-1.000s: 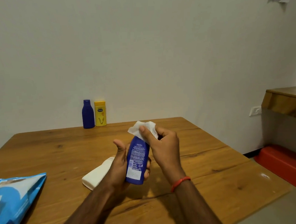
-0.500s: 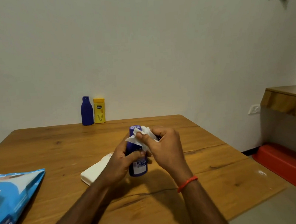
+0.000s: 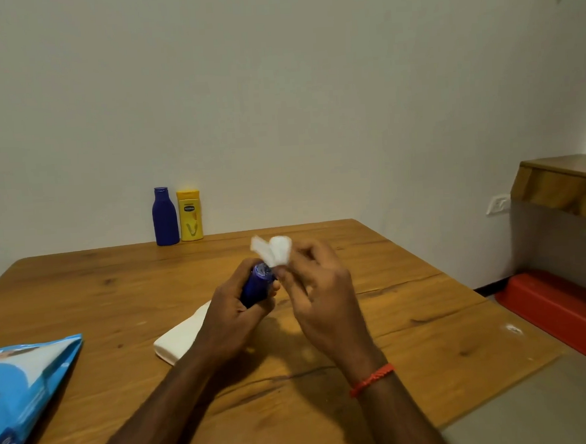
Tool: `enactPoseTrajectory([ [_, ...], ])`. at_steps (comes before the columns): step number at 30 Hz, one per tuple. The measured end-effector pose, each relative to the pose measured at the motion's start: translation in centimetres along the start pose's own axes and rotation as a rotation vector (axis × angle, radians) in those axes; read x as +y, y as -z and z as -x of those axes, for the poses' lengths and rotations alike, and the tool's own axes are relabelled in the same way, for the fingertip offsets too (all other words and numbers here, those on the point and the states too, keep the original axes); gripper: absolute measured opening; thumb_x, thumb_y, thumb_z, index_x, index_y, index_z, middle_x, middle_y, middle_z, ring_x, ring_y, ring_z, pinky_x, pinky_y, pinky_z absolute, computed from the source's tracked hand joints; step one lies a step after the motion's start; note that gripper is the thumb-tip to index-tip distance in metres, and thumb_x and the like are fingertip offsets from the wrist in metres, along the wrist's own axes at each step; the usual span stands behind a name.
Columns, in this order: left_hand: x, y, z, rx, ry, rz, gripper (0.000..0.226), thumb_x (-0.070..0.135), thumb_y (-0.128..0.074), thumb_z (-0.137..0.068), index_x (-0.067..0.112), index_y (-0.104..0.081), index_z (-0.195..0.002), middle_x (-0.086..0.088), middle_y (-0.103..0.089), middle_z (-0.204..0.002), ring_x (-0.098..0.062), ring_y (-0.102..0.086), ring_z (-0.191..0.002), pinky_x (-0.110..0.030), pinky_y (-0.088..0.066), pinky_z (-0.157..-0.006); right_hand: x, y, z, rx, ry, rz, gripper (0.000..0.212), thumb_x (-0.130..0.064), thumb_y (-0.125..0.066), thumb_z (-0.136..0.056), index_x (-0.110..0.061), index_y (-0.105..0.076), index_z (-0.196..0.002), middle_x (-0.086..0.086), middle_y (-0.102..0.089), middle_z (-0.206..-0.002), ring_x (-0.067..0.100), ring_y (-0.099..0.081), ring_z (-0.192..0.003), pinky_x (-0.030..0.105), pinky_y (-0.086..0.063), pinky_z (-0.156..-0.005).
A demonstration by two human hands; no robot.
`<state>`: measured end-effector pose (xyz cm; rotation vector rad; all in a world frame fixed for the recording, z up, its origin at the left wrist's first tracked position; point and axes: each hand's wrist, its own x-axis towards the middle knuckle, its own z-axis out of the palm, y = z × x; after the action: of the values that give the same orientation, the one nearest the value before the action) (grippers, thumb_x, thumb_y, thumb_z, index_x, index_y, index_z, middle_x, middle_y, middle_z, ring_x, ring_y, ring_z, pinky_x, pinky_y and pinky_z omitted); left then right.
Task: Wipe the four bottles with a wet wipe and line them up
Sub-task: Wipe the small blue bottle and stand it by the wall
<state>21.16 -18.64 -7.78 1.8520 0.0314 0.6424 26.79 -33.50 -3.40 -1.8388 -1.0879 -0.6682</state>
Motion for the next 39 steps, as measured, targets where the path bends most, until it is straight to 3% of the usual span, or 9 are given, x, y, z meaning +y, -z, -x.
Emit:
enactPoseTrajectory([
  [3,-0.1,0.1,0.3,0.011,0.009,0.059,0.05,0.025,-0.071,-0.088,0.035,-0.055,-0.134,0.008,-0.068,-0.125,-0.021,-0.064,-0.119,-0.051,-0.053,-0.1,-0.6,-1.0,0.7,-0.141,0.147,0.115,0.025,-0.024,-0.055,-0.099,-0.012,-0.063,-0.119,0.003,-0.053,-0.13,0.015,-0.048,-0.121,0.026,-0.054,-0.09],
  [7,-0.4,-0.3,0.6,0.026,-0.015,0.036,0.037,0.009,-0.067,-0.093,0.039,-0.062,-0.115,0.021,-0.073,-0.109,-0.009,-0.068,-0.108,-0.041,-0.056,-0.097,-0.3,-0.6,1.2,-0.069,0.287,0.182,0.029,-0.017,-0.06,-0.094,-0.011,-0.066,-0.121,0.007,-0.061,-0.13,0.022,-0.051,-0.123,0.036,-0.052,-0.095],
  [12,0.1,-0.9,0.3,0.017,-0.083,0.019,0.042,0.005,-0.067,-0.091,0.039,-0.054,-0.114,0.041,-0.067,-0.1,0.009,-0.064,-0.102,-0.009,-0.05,-0.082,0.9,-0.4,1.4,0.089,0.443,0.09,0.014,-0.011,-0.066,-0.091,-0.006,-0.076,-0.1,0.01,-0.074,-0.113,0.021,-0.065,-0.115,0.037,-0.055,-0.092],
  [19,-0.2,0.0,0.1,-0.044,-0.094,-0.084,0.038,0.026,-0.066,-0.091,0.021,-0.061,-0.128,0.012,-0.068,-0.123,-0.013,-0.063,-0.116,-0.041,-0.053,-0.102,0.8,-0.7,2.4,0.167,0.266,0.029,0.03,0.002,-0.082,-0.078,-0.006,-0.075,-0.105,0.009,-0.074,-0.112,0.016,-0.065,-0.113,0.027,-0.052,-0.099],
  [26,-0.6,0.4,-0.2,-0.034,-0.132,-0.154,0.03,0.02,-0.068,-0.092,0.036,-0.064,-0.116,0.009,-0.071,-0.116,-0.007,-0.066,-0.109,-0.032,-0.055,-0.096,0.2,-1.4,2.2,0.021,0.296,0.071,0.04,0.006,-0.068,-0.084,-0.005,-0.067,-0.123,0.011,-0.065,-0.131,0.02,-0.056,-0.131,0.038,-0.05,-0.106],
  [29,-0.4,0.4,-0.3,-0.053,-0.178,-0.154,0.035,0.02,-0.068,-0.091,0.045,-0.065,-0.116,0.022,-0.07,-0.113,-0.007,-0.066,-0.109,-0.023,-0.054,-0.092,1.0,-0.7,1.7,0.02,0.386,0.034,0.024,0.002,-0.064,-0.089,-0.004,-0.073,-0.11,0.013,-0.068,-0.126,0.022,-0.059,-0.128,0.038,-0.051,-0.104],
  [32,0.1,0.4,-0.5,-0.092,-0.216,-0.14,0.036,0.029,-0.069,-0.088,0.032,-0.059,-0.122,0.016,-0.069,-0.108,-0.013,-0.067,-0.101,-0.02,-0.054,-0.084,1.2,0.2,1.5,0.15,0.437,-0.079,0.009,0.003,-0.072,-0.086,-0.002,-0.077,-0.092,0.01,-0.075,-0.108,0.017,-0.069,-0.111,0.035,-0.057,-0.093],
  [34,0.6,0.6,-0.6,-0.047,-0.231,-0.143,0.037,0.04,-0.065,-0.082,0.037,-0.053,-0.117,0.016,-0.067,-0.102,-0.012,-0.066,-0.091,-0.018,-0.052,-0.076,1.3,0.6,1.5,0.247,0.309,-0.197,0.011,0.007,-0.073,-0.081,-0.002,-0.077,-0.087,0.005,-0.076,-0.099,0.011,-0.071,-0.099,0.03,-0.059,-0.085],
  [39,0.9,0.8,-0.8,0.015,-0.268,-0.127,0.024,0.045,-0.059,-0.085,0.04,-0.053,-0.108,0.0,-0.064,-0.087,-0.026,-0.062,-0.079,-0.041,-0.054,-0.075,1.3,1.4,1.6,0.378,-0.525,-0.645,0.023,-0.004,-0.082,-0.076,-0.024,-0.076,-0.085,-0.009,-0.076,-0.078,0.004,-0.07,-0.077,0.02,-0.057,-0.065],
])
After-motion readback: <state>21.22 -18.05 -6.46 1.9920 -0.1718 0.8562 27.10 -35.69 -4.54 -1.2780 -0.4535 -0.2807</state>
